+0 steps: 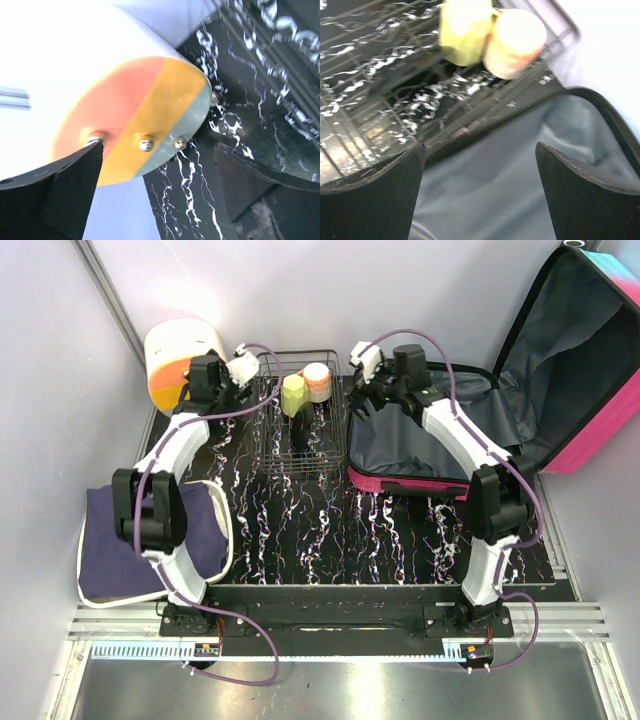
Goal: Open, take out, and arrange the luggage
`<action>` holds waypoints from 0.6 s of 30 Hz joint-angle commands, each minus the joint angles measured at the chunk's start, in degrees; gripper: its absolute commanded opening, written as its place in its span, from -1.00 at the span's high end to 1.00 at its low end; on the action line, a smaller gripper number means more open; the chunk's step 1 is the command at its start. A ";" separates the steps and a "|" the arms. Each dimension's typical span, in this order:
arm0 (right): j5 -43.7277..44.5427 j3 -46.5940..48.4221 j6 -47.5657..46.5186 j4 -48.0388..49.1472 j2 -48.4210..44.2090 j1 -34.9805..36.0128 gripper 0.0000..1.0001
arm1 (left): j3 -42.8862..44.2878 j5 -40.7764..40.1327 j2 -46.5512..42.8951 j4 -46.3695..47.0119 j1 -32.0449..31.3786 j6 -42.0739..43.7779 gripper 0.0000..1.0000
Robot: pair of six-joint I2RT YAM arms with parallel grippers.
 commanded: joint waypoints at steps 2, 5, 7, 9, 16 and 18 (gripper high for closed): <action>5.98 -10.11 6.50 20.78 -11.90 -3.23 -0.99 | 5.21 1.66 -12.01 -8.74 -0.85 -10.86 -0.98; 7.12 -11.27 12.82 20.79 -14.19 -4.38 -0.99 | 14.95 9.91 -12.64 -23.93 -0.93 -17.90 -0.98; 7.56 -11.71 16.26 18.60 -15.34 -5.35 -0.99 | 21.12 16.94 -12.11 -32.96 -0.93 -22.74 -0.98; 7.74 -13.29 21.54 15.37 -17.19 -6.57 -0.99 | 22.27 20.46 -12.72 -35.56 -1.11 -28.68 -0.98; 7.39 -22.16 31.05 7.44 -24.74 -7.99 -0.99 | 14.55 22.33 -15.45 -34.52 -1.46 -40.76 -0.98; 7.56 -26.02 34.03 6.12 -27.55 -7.99 -0.99 | 10.61 21.10 -16.50 -33.90 -1.90 -41.99 -0.98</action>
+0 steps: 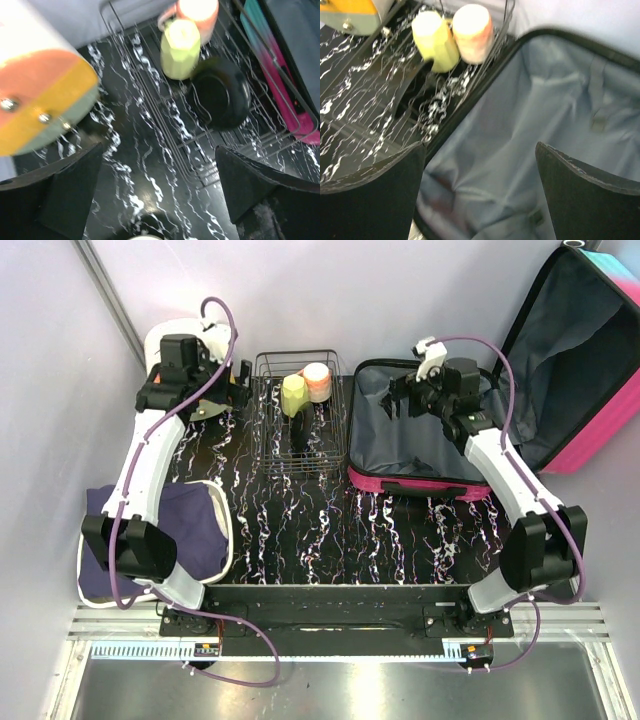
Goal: Open, take out, and arrange the luggage
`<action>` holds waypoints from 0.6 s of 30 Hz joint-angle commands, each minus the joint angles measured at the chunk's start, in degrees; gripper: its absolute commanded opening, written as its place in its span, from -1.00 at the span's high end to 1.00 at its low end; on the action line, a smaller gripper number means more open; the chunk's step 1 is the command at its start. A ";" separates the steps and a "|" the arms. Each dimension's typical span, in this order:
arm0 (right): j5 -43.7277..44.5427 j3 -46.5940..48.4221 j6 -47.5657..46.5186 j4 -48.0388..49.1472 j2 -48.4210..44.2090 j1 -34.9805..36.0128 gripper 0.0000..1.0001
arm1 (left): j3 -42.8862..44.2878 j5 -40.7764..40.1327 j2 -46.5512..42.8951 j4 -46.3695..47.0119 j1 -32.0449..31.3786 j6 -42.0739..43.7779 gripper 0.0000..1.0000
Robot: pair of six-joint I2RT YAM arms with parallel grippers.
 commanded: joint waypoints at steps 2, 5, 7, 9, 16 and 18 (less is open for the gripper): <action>0.74 -9.18 8.18 -5.21 -8.43 -0.51 -0.99 | -8.30 1.01 -2.97 -1.29 -0.85 -8.43 -0.98; 1.01 -13.93 8.00 -6.88 -11.43 -1.30 -0.99 | -14.89 0.48 -6.14 0.99 -1.03 -10.45 -0.98; 0.22 -15.88 7.31 -8.29 -12.67 -1.39 -0.99 | -19.46 -0.30 -8.86 2.75 -1.21 -11.33 -0.98; 0.04 -18.78 6.25 -8.55 -14.60 -1.39 -0.99 | -22.62 -1.88 -10.62 3.72 -1.21 -12.81 -0.98; -0.05 -22.04 2.65 -11.19 -21.27 -1.39 -1.00 | -25.53 1.52 -15.80 -9.96 2.12 -1.60 -0.98; 0.30 -22.39 1.68 -11.98 -22.34 -1.48 -0.99 | -26.07 4.77 -17.21 -18.11 7.72 4.38 -0.98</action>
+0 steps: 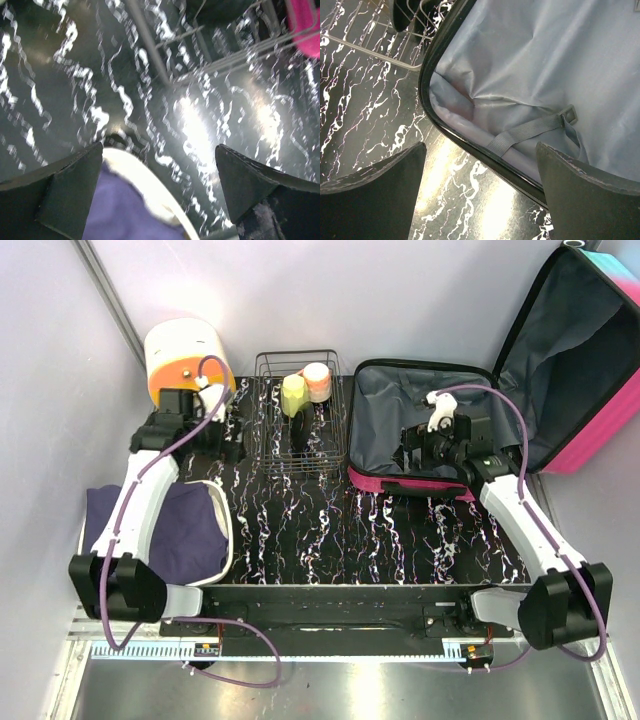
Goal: Open, take out, and arrange the luggage
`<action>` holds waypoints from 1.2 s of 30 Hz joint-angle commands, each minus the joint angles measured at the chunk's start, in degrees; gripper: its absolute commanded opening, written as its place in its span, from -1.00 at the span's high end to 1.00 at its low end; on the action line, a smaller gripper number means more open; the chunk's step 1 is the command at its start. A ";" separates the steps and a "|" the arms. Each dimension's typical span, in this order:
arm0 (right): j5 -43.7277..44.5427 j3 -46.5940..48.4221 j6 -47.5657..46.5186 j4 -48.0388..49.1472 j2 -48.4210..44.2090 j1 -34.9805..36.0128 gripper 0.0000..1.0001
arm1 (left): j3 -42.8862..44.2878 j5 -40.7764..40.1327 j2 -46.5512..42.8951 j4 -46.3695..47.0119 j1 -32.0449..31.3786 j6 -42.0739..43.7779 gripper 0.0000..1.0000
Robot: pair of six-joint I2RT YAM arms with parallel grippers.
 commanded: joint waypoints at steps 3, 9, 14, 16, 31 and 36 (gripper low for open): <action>-0.35 -0.80 -3.50 -0.70 -5.87 -0.30 -0.99 | -1.06 5.94 -2.99 -23.17 15.93 16.20 -0.98; -1.24 -0.80 -3.15 -0.70 -5.34 -0.30 -0.99 | -3.87 2.27 1.58 -25.61 25.38 19.55 -0.98; -1.76 0.69 -3.15 -0.70 -3.15 -0.30 -1.00 | -7.91 -2.39 10.96 -19.63 25.12 20.61 -0.90; -1.85 1.22 -2.89 -0.70 -2.53 -0.39 -0.99 | -8.01 -2.41 13.27 -15.93 25.03 21.65 -0.91; -0.80 3.24 -3.59 -0.79 -0.33 -0.30 -0.99 | 16.93 -0.38 35.07 -13.98 12.38 35.37 -0.98; -0.62 4.38 -3.68 -0.26 0.90 -0.30 -0.99 | 22.75 -0.64 37.97 -16.01 11.58 38.10 -0.98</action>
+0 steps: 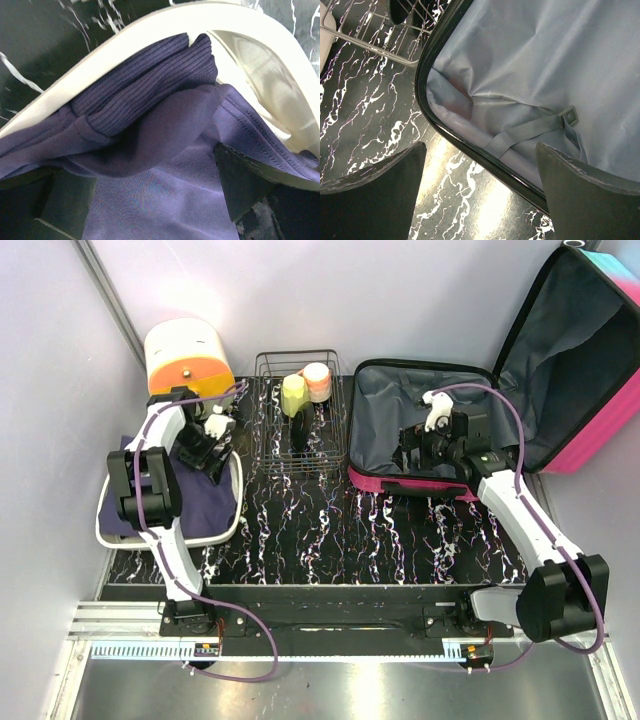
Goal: Open, take out, and arrange the luggage
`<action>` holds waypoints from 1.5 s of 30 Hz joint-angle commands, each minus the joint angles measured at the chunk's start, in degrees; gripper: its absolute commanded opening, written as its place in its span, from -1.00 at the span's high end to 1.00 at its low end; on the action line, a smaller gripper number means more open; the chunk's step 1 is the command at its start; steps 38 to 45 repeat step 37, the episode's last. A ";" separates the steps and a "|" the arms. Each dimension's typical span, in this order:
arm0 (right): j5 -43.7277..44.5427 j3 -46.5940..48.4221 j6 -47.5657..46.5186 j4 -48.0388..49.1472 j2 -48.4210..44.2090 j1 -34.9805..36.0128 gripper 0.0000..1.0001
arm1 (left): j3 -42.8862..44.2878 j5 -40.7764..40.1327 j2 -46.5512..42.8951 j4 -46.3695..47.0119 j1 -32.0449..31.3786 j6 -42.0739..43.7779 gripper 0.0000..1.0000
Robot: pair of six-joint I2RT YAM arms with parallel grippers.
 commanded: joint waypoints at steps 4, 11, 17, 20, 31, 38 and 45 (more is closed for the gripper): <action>-0.07 5.70 -1.69 0.46 1.47 -0.28 -0.99 | 8.50 2.42 -2.02 4.74 -0.81 4.46 -0.98; 1.15 11.24 -3.45 -0.69 1.73 -0.19 -0.99 | 13.76 1.62 -15.65 2.19 -0.46 -2.48 -0.98; 0.80 15.20 -1.70 -1.39 1.47 -0.19 -1.00 | 20.19 3.12 -20.32 4.20 -1.25 -15.84 -0.98; 1.86 15.90 1.46 -2.01 -0.10 -0.28 -0.99 | 16.60 0.41 -23.30 8.94 -3.79 -21.91 -0.98; 3.35 5.19 9.81 -3.15 -11.44 -1.68 -0.99 | -12.49 -4.26 -40.01 24.33 -15.40 -32.46 -0.98; 3.97 3.42 10.26 -3.24 -14.96 -1.68 -1.00 | -14.53 -4.97 -43.17 24.86 -15.49 -32.29 -0.98; 3.97 3.42 10.26 -3.24 -14.96 -1.68 -1.00 | -14.53 -4.97 -43.17 24.86 -15.49 -32.29 -0.98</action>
